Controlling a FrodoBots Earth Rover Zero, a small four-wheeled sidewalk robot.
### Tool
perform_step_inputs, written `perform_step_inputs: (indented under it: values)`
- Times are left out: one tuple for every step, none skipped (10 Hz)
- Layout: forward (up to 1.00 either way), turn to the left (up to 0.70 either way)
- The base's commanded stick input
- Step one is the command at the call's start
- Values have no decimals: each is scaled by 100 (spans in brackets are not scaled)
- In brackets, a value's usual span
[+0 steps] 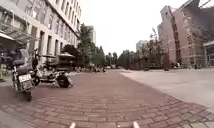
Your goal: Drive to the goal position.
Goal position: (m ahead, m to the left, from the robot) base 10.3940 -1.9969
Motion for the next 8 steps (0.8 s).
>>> perform_step_inputs:
  values:
    - [70,0]
    - [70,0]
    - [70,0]
    - [70,0]
    - [70,0]
    - [70,0]
    - [70,0]
    - [70,0]
